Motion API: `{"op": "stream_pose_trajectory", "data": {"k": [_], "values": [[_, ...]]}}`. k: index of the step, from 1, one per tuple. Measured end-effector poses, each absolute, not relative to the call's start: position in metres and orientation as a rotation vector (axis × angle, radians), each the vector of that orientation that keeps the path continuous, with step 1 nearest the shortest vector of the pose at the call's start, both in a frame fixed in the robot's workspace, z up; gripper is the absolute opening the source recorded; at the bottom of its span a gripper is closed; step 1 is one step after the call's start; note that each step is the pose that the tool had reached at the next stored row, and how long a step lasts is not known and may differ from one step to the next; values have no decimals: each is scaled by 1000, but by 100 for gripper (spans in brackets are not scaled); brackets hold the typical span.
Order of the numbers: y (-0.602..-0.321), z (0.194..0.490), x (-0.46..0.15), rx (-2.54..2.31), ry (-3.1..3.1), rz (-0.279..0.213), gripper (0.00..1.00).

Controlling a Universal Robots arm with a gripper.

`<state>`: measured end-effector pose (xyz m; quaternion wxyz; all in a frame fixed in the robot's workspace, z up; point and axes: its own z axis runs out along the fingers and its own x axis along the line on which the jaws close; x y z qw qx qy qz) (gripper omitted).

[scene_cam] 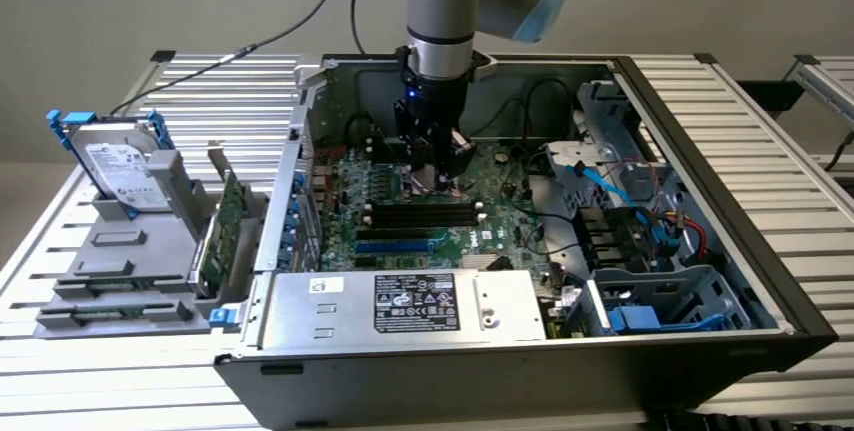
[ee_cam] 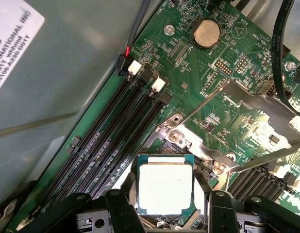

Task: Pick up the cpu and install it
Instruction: 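Place the cpu into insertion slot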

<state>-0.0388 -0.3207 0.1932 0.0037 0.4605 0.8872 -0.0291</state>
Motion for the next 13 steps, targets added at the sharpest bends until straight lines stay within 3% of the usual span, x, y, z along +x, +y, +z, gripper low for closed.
{"op": "stream_pose_trajectory", "data": {"k": [13], "values": [[-321,204,-39,1443,2780,-91,55]]}}
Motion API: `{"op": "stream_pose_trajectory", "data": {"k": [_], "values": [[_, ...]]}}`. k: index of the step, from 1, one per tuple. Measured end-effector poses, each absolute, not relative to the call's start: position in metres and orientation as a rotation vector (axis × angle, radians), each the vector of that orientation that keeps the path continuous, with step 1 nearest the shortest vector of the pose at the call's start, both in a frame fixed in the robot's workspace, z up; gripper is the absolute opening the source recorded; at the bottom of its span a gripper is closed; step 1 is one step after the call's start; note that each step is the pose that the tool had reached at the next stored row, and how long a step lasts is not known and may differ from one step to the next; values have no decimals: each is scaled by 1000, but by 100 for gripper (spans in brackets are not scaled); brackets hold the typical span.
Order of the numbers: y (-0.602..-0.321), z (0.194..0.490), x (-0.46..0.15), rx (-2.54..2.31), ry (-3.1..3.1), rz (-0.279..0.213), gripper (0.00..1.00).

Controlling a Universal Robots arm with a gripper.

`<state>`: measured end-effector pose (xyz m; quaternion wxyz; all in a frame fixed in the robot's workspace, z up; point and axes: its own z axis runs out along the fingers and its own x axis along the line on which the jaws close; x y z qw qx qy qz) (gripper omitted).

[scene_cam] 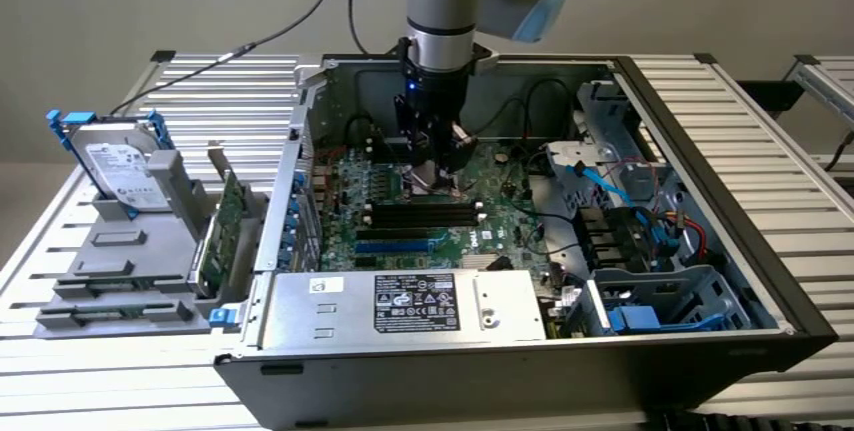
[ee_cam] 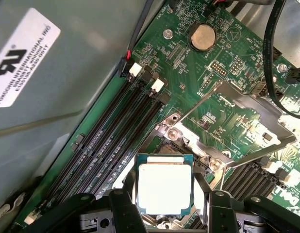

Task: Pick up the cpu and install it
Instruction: 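Place the cpu into insertion slot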

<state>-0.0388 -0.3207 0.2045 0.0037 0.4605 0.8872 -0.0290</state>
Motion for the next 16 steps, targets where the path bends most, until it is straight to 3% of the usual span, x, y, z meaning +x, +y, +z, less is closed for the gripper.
{"op": "stream_pose_trajectory", "data": {"k": [16], "values": [[-321,205,-40,1657,2664,-92,55]]}}
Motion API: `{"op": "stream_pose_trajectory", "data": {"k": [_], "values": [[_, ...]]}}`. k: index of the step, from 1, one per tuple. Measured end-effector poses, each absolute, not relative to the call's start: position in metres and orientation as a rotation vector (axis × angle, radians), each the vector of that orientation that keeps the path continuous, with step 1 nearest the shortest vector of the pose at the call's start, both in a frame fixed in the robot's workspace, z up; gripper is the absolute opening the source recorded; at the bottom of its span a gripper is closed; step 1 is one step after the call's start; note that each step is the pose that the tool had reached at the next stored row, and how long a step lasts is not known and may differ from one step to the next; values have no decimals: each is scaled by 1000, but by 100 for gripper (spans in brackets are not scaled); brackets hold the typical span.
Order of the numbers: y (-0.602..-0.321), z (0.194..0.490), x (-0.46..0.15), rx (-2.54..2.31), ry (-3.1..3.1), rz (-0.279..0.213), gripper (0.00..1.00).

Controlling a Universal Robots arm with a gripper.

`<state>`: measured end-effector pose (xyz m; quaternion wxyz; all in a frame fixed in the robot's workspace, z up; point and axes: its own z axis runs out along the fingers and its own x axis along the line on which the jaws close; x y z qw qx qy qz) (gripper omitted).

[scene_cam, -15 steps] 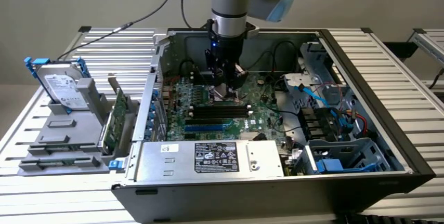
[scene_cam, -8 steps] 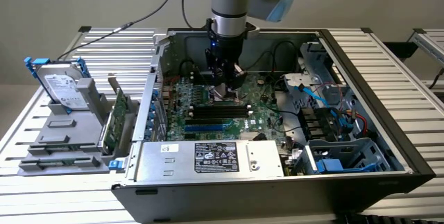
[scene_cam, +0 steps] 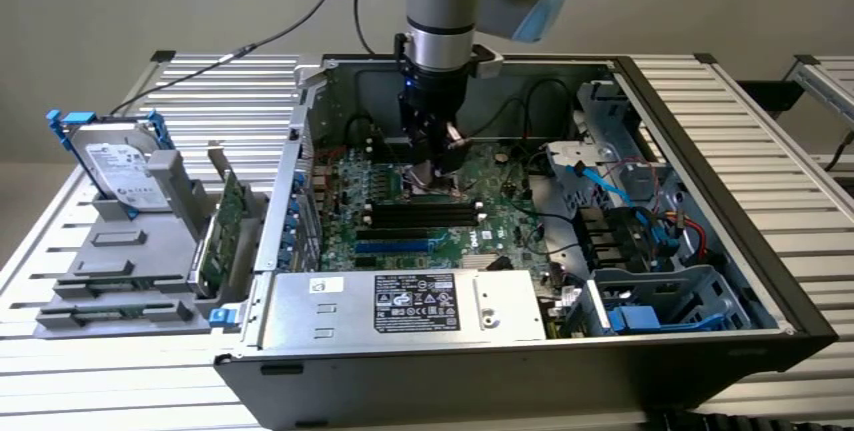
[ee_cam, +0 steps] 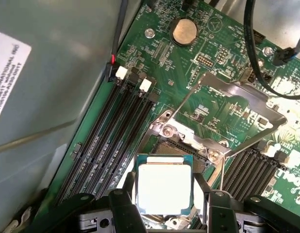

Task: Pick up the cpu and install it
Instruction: 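Place the cpu into insertion slot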

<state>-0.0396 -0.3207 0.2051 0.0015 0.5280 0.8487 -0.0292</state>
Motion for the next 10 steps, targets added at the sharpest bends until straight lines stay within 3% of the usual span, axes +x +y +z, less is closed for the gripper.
{"op": "stream_pose_trajectory", "data": {"k": [10], "values": [[-321,205,-40,1875,2521,-92,55]]}}
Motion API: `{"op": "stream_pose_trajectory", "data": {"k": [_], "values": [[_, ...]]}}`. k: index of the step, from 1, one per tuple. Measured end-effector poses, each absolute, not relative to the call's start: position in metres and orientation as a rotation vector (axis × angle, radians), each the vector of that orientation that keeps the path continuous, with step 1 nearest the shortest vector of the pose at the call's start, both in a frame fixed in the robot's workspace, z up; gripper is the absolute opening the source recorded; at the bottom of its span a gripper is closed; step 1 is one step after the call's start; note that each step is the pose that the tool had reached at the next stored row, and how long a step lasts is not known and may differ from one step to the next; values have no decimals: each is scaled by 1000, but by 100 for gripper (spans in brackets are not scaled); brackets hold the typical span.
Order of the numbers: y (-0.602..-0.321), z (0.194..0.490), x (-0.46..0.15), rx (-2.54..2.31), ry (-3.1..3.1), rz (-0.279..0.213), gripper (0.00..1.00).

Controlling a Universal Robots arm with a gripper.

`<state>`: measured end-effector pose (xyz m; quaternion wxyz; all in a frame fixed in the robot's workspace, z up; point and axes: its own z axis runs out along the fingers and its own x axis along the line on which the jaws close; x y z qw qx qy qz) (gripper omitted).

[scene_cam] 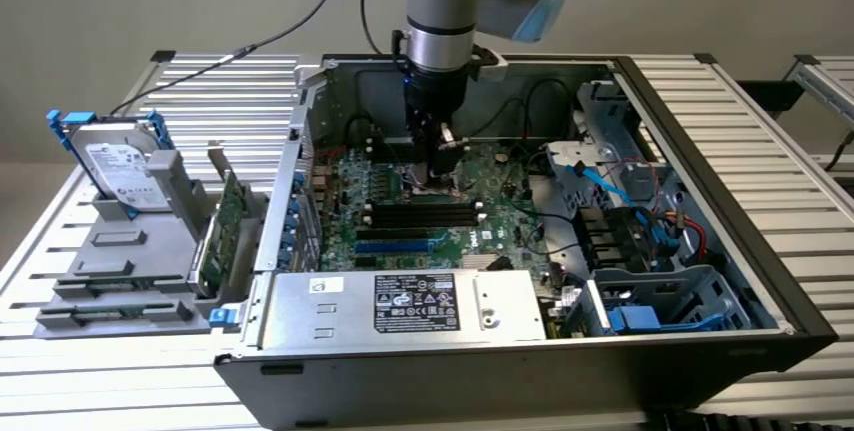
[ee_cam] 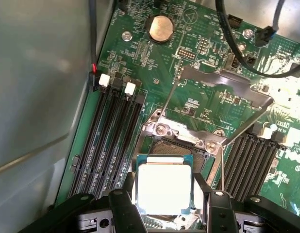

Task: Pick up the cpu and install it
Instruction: 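Place the cpu into insertion slot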

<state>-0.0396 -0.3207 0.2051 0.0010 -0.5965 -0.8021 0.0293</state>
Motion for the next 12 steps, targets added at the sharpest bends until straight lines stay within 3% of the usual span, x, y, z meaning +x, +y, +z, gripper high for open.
{"op": "stream_pose_trajectory", "data": {"k": [12], "values": [[-321,205,-40,-2099,-2326,91,55]]}}
